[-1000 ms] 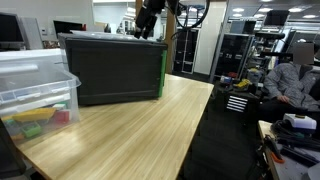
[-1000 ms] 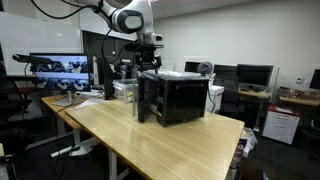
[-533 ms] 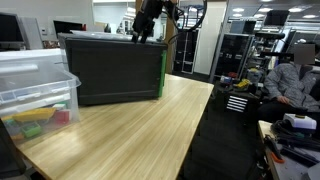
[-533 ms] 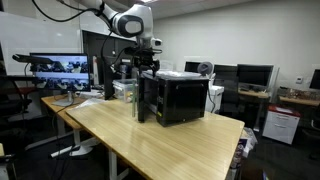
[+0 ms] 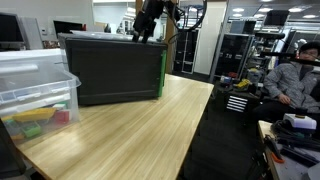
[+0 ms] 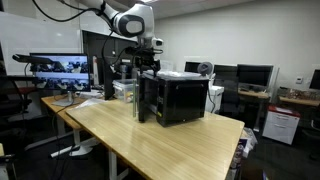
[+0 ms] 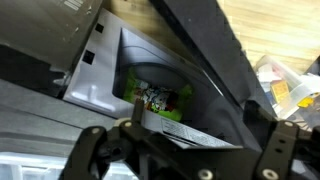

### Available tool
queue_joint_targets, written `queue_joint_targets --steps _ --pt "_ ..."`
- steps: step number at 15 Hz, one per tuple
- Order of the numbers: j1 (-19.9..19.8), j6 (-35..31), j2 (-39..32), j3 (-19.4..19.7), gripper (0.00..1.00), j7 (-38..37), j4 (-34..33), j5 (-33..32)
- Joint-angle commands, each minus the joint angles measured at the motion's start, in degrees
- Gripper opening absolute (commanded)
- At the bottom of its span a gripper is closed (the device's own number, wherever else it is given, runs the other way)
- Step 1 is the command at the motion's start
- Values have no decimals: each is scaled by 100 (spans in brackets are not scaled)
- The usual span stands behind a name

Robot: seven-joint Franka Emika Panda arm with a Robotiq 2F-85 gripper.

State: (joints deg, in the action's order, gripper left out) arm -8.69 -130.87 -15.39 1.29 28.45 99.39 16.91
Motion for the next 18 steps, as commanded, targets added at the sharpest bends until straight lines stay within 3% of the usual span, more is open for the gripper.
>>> queue_joint_targets --steps 1,18 --pt "-95 79 70 -76 100 -64 -26 160" --pt "-23 -165 -43 29 100 -1217 74 91"
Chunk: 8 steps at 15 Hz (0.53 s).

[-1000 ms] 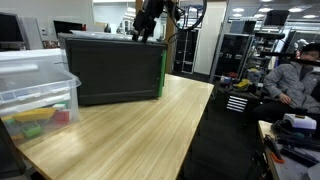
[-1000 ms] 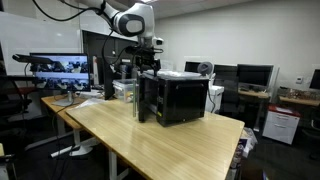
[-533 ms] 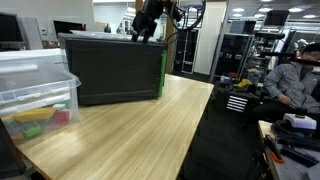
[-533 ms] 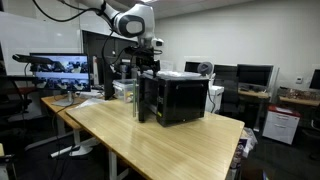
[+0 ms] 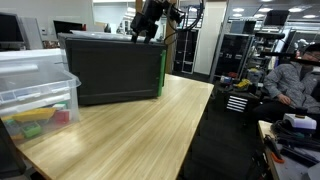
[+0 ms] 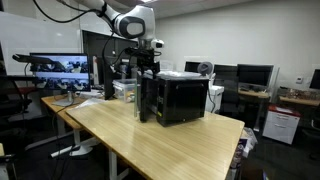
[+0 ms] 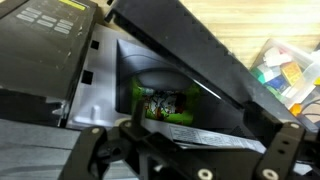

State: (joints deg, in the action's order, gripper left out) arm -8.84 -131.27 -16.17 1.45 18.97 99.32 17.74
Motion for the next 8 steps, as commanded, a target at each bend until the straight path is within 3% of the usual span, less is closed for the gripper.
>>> queue_joint_targets --steps 1,8 --pt "-4 -139 50 29 100 -355 80 -15" --pt "3 -154 71 55 100 -600 82 -7"
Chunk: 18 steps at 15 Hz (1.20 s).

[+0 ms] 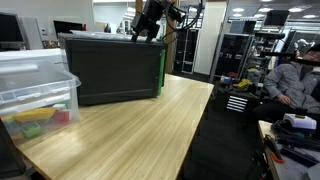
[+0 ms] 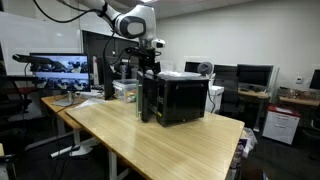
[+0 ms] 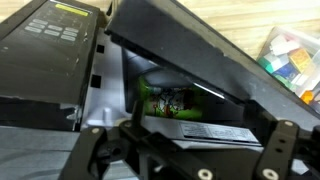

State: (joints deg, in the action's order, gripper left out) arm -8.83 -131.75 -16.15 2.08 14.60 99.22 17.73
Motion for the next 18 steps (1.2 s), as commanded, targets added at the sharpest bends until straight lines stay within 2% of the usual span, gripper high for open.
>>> queue_joint_targets --steps 1,5,12,18 --pt "7 -101 67 -10 100 -188 92 -7" --pt "29 -148 43 3 100 -309 129 -32" --pt "119 -248 0 163 100 -1115 87 -491" --pt "158 -194 12 109 100 -1145 105 -538"
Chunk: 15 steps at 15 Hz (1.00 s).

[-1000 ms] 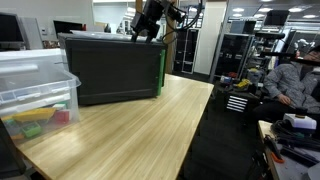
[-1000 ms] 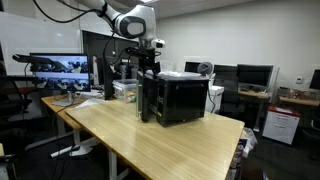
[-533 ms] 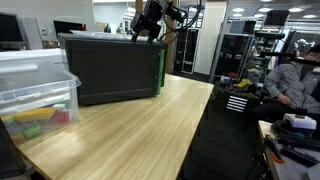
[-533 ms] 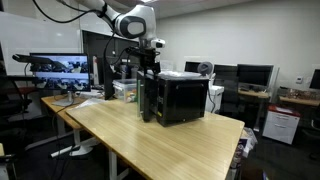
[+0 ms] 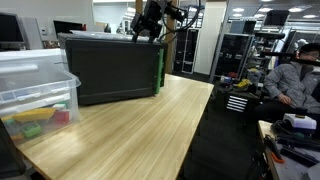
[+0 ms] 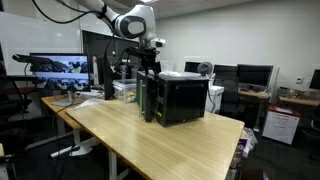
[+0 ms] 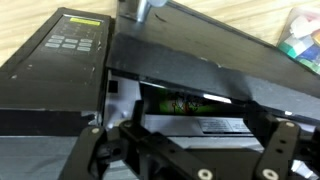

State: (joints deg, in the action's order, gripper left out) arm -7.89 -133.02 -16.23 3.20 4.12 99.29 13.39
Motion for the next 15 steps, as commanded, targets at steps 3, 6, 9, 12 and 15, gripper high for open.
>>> queue_joint_targets --steps 3,6,9,12,15 --pt "92 -38 67 -64 100 -1 129 -52" --pt "152 11 108 -149 100 65 161 -10" --pt "181 8 140 -193 100 109 213 8" --pt "173 9 285 -202 100 173 344 33" --pt "216 -39 618 -223 100 331 628 -24"
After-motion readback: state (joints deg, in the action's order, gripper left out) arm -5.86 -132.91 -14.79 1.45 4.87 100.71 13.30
